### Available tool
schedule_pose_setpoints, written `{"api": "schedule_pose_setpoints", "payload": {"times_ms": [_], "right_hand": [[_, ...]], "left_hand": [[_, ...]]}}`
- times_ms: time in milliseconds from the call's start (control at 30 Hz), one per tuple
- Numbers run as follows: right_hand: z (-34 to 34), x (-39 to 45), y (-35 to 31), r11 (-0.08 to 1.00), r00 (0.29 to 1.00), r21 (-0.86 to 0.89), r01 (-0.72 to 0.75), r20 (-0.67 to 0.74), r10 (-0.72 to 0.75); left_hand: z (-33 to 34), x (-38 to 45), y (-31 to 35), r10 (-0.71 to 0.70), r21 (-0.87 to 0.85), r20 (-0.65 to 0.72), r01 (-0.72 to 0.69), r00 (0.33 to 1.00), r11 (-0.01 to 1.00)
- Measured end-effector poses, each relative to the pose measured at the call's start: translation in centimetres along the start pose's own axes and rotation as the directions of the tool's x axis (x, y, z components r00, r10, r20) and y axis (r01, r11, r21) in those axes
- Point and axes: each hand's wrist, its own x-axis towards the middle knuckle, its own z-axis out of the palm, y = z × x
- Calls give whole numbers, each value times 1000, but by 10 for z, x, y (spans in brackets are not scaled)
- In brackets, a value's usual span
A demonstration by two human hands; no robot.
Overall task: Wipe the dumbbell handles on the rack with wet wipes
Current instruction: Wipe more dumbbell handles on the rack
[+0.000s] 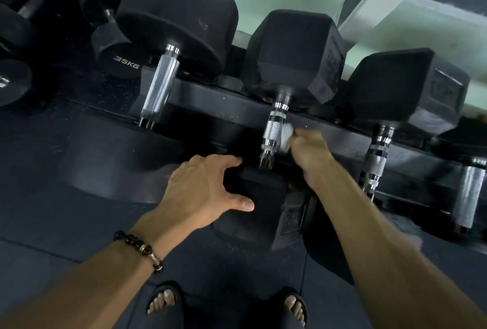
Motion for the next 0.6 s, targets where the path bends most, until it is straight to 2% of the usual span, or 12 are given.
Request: {"api": "schedule_pose_setpoints", "payload": {"times_ms": [67, 100, 200, 233, 267, 300, 333, 400, 433, 533, 567, 600], "right_hand": [[6, 18, -12, 991, 1000, 134, 27, 8, -28], [6, 21, -9, 992, 997, 121, 36, 62, -44], [-15, -2, 24, 988, 938, -151, 18, 346, 36], [-21, -8, 31, 981, 896, -192, 20, 439, 68], [-24, -9, 35, 983, 882, -179, 32, 468, 56], [-23, -5, 34, 991, 904, -119, 54, 428, 2], [-19, 3, 32, 997, 945, -43, 58, 325, -41], [-8, 13, 26, 995, 977, 77, 57, 199, -72], [-4, 12, 27, 997, 976, 52, 55, 208, -65], [-11, -7, 33, 983, 929, -179, 51, 370, 19], [-14, -8, 27, 987, 931, -154, 38, 365, 21], [-14, -4, 19, 997, 957, -74, 18, 289, 5]], "left_hand": [[0, 0, -1, 7, -2, -3, -7, 1000, 1000], [0, 0, -1, 8, 1, -1, -8, 1000, 1000], [-2, -2, 1, 12, 12, 3, -12, 1000, 1000], [-3, -2, 2, 13, 16, 8, -13, 1000, 1000], [-3, -2, 2, 11, 22, 15, -12, 1000, 1000], [-3, -2, 3, 7, 26, 22, -7, 1000, 1000], [-3, -2, 3, 2, 28, 24, -3, 1000, 1000], [-2, -1, 2, -7, 25, 23, 6, 1000, 1000], [-2, 0, 1, -10, 23, 25, 9, 1000, 1000], [-2, 0, 1, -8, 24, 21, 8, 1000, 1000], [-2, 0, 1, -9, 29, 23, 8, 1000, 1000], [-2, 0, 1, -9, 34, 29, 8, 1000, 999]]}}
